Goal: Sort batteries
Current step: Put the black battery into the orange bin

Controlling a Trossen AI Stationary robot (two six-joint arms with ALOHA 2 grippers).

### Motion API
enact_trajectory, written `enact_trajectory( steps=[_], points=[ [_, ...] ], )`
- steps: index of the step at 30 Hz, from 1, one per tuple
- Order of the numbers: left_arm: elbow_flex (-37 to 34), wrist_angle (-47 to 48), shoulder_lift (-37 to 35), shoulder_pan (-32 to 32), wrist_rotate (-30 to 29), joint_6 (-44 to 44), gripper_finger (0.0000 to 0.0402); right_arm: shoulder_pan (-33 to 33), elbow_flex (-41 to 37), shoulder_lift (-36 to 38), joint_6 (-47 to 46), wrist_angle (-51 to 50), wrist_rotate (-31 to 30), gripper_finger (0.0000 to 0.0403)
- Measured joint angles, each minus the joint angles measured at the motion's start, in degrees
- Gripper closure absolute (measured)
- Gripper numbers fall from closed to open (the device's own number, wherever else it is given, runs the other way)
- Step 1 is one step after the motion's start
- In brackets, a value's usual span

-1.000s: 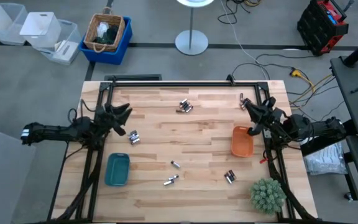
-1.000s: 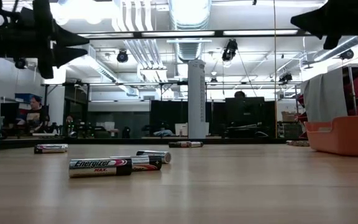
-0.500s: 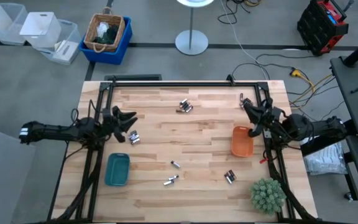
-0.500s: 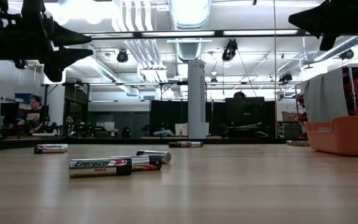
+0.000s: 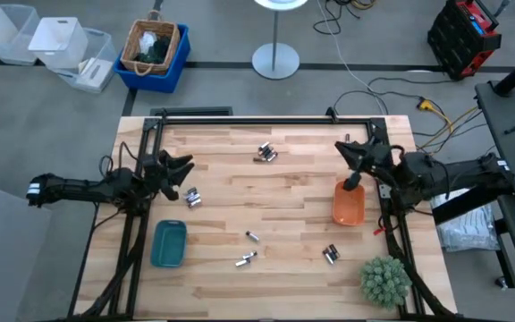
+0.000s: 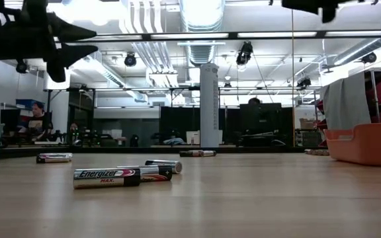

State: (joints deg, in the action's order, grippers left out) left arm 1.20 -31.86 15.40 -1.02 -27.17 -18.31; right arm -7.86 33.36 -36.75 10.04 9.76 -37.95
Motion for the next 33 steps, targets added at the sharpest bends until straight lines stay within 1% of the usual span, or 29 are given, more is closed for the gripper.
enact_trajectory(
  steps=[4,8,10,14,17,20,21,23,25,29,33],
  points=[
    [0.01,-3.45,0.00,0.00,-5.33,5.08,0.0247,0.00,6.99,-6.70,-0.38,-3.92,-0.02,0.0390],
    [0.04,-6.12,0.00,0.00,-12.45,13.64,0.0247,0.15,12.99,-13.40,0.42,-4.42,0.02,0.0390],
    [0.91,-5.67,0.01,0.02,-15.04,17.52,0.0247,0.70,16.50,-16.58,1.05,-6.41,0.09,0.0390],
    [4.08,-3.57,0.56,0.00,-15.35,23.23,0.0247,3.72,23.57,-23.28,0.00,-14.64,1.23,0.0390],
    [7.48,2.40,1.82,0.00,-13.66,25.81,0.0247,7.27,27.61,-28.54,0.00,-18.26,6.45,0.0390],
    [11.69,11.76,3.68,0.00,-11.93,26.16,0.0247,11.16,31.06,-33.27,0.12,-20.33,12.42,0.0390],
    [13.13,14.84,4.50,0.00,-12.28,25.52,0.0247,12.42,32.10,-34.89,0.42,-21.02,14.01,0.0390],
    [15.69,19.06,6.21,0.00,-15.08,23.32,0.0247,14.71,33.68,-37.88,1.48,-22.00,16.59,0.0390],
    [17.57,21.97,7.74,0.04,-16.97,21.51,0.0247,16.50,34.70,-40.78,3.02,-22.08,17.68,0.0390],
    [19.60,26.56,10.61,0.00,-16.96,18.70,0.0247,19.32,36.24,-45.93,6.98,-21.40,19.42,0.0390],
    [20.64,28.73,12.72,0.00,-18.69,17.05,0.0247,21.98,37.50,-50.75,10.28,-21.03,24.25,0.0390]
  ],
)
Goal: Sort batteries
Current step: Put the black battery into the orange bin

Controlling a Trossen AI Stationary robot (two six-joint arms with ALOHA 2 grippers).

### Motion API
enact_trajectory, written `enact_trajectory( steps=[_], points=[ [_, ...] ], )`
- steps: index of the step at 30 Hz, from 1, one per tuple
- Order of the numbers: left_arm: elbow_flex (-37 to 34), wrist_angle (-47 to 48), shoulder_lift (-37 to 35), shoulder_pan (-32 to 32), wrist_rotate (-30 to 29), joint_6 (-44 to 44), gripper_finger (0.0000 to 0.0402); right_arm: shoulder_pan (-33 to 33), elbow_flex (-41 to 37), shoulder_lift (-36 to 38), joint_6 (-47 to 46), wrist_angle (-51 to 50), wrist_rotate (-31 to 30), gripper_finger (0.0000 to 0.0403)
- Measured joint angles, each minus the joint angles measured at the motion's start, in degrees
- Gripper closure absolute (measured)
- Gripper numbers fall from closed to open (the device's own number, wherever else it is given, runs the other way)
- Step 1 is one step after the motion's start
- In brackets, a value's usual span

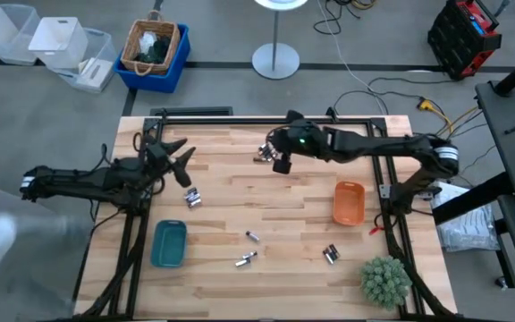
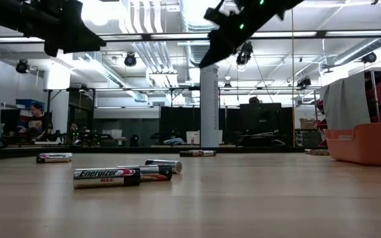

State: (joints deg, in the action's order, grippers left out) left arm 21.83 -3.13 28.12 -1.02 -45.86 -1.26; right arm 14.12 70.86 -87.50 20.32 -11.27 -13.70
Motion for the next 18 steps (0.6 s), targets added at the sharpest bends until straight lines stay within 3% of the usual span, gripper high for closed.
enact_trajectory(
  steps=[7,14,18],
  points=[
    [1.05,0.38,3.02,0.00,-4.26,0.97,0.0247,2.55,1.61,-7.88,3.69,0.02,9.83,0.0390],
    [1.34,0.29,4.84,0.00,-8.93,2.21,0.0247,2.81,4.53,-15.08,6.22,0.04,10.95,0.0389],
    [1.56,0.32,5.66,0.00,-9.14,2.23,0.0247,2.81,6.42,-18.31,6.41,0.01,10.74,0.0364]
  ],
)
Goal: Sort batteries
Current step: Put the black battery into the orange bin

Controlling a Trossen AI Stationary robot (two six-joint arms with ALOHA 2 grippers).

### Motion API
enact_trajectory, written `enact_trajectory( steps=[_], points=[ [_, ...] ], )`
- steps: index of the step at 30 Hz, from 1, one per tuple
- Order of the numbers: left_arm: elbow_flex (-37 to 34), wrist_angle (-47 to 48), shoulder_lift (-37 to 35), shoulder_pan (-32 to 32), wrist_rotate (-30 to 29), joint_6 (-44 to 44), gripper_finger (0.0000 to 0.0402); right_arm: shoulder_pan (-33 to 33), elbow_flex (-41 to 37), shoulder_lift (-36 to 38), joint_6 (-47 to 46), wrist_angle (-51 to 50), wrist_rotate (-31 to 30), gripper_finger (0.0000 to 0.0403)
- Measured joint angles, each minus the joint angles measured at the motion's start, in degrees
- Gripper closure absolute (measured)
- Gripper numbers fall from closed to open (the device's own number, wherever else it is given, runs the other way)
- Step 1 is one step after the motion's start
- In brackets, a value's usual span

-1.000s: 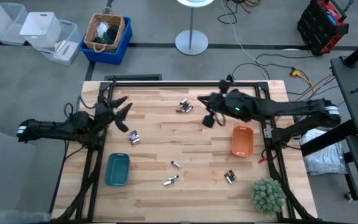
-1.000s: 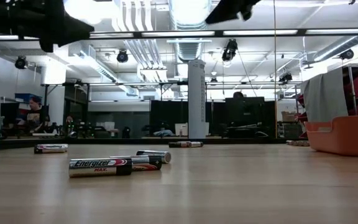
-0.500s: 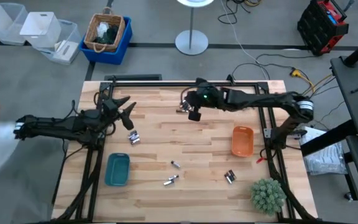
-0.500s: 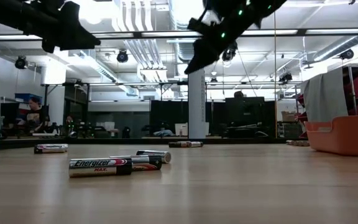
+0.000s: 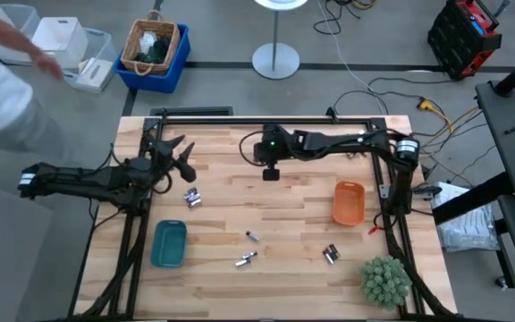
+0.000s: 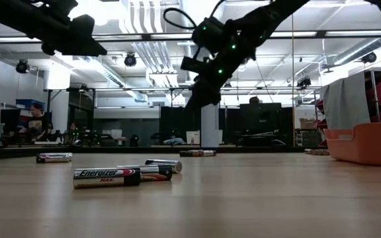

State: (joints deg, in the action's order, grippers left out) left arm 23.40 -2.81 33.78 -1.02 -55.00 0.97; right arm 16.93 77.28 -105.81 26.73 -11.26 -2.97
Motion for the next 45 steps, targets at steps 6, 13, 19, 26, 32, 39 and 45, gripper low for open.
enact_trajectory(
  steps=[6,13,19,26,32,39,45],
  points=[
    [0.33,-0.04,0.71,0.00,0.00,0.01,0.0247,0.00,2.43,-3.16,-0.24,0.08,-0.06,0.0269],
    [0.37,-0.14,0.75,0.00,-0.01,0.02,0.0247,1.26,3.51,-5.17,-0.19,-4.73,-0.02,0.0190],
    [0.37,-0.61,0.81,0.00,-0.02,0.46,0.0247,3.94,3.05,-5.94,0.77,-5.43,1.70,0.0184],
    [0.37,-1.16,1.03,0.00,-0.02,1.09,0.0247,6.60,2.94,-5.99,-3.66,-4.87,10.04,0.0196],
    [0.37,-1.17,1.26,0.00,-0.02,1.31,0.0247,6.60,2.88,-6.63,-4.25,-4.67,10.84,0.0200],
    [0.37,-1.33,1.51,0.00,0.00,1.31,0.0247,6.99,2.88,-6.70,-7.92,-4.72,10.70,0.0200],
    [0.37,-1.55,1.50,0.00,-0.02,1.49,0.0247,6.97,2.88,-7.65,-11.39,-3.92,10.45,0.0200]
  ],
)
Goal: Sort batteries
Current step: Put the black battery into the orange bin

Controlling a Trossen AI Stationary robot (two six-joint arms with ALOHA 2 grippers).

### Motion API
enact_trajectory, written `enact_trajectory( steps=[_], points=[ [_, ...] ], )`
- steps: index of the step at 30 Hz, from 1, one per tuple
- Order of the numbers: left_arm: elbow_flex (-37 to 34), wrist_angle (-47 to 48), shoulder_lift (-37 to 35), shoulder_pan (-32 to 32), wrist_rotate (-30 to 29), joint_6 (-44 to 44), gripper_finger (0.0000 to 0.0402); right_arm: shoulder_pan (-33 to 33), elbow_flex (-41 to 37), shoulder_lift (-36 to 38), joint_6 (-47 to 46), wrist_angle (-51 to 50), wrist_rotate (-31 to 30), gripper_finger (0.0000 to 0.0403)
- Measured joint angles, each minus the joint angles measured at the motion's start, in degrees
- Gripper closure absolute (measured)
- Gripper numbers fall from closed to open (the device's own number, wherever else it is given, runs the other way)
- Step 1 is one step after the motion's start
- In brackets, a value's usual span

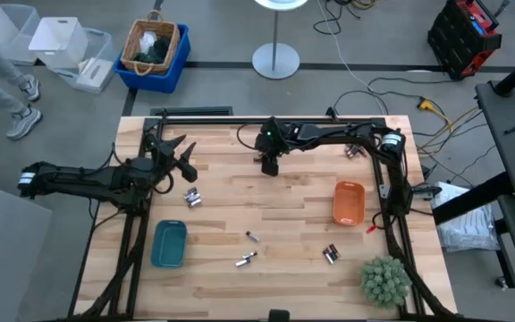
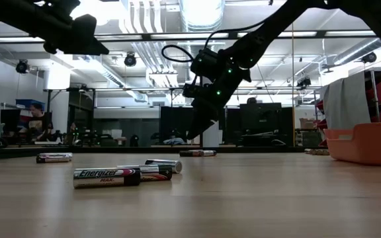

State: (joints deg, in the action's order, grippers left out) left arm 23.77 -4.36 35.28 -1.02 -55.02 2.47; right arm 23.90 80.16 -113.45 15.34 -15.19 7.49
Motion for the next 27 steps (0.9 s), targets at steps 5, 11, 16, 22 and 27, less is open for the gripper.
enact_trajectory(
  steps=[5,11,16,22,27],
  points=[
    [0.00,0.01,0.01,0.00,0.02,0.01,0.0247,0.00,0.00,-1.00,-0.94,0.97,0.00,0.0200],
    [0.00,0.04,0.01,0.00,0.02,0.21,0.0247,-0.28,0.00,-1.17,0.33,1.14,-0.04,0.0200],
    [0.00,0.06,0.00,0.00,0.02,0.67,0.0247,-0.52,0.00,-1.17,0.70,1.12,-0.02,0.0200],
    [0.00,0.07,0.01,0.00,0.02,0.66,0.0247,-0.50,0.00,-1.17,1.09,1.08,-0.02,0.0200],
    [0.00,0.09,0.00,0.00,0.02,0.67,0.0247,-0.52,0.00,-1.15,1.28,1.08,-0.04,0.0200]
  ],
)
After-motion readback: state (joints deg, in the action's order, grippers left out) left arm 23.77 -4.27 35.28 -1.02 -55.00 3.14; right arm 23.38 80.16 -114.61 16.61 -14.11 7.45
